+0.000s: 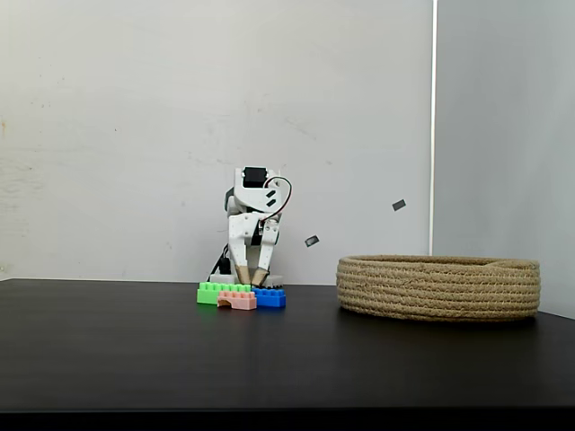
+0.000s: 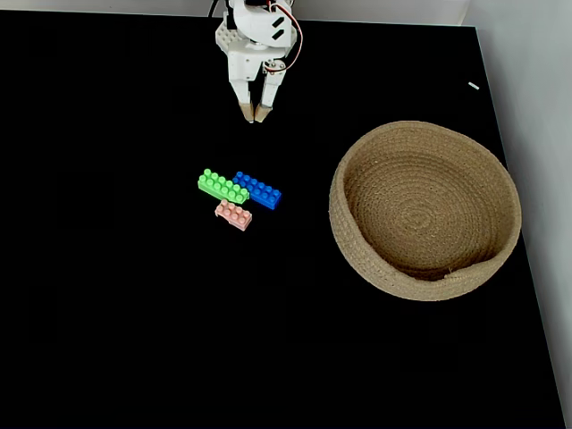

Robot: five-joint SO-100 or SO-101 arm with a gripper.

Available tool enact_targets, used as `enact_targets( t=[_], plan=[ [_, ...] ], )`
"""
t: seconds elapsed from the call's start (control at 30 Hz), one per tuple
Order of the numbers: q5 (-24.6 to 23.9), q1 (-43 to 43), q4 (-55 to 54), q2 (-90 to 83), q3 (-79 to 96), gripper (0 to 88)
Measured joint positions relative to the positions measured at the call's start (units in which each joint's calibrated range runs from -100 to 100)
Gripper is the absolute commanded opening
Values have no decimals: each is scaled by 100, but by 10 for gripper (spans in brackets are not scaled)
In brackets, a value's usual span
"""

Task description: Place the lego blocks in the tray

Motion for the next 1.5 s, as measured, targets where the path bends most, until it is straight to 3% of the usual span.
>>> enact_targets(
  t=[0.8, 1.2, 1.5],
  plan=[
    [68, 41, 0, 0, 0, 0],
    [-195, 41, -8, 0, 0, 0],
    [-733, -73, -390, 365, -362, 30]
  ],
)
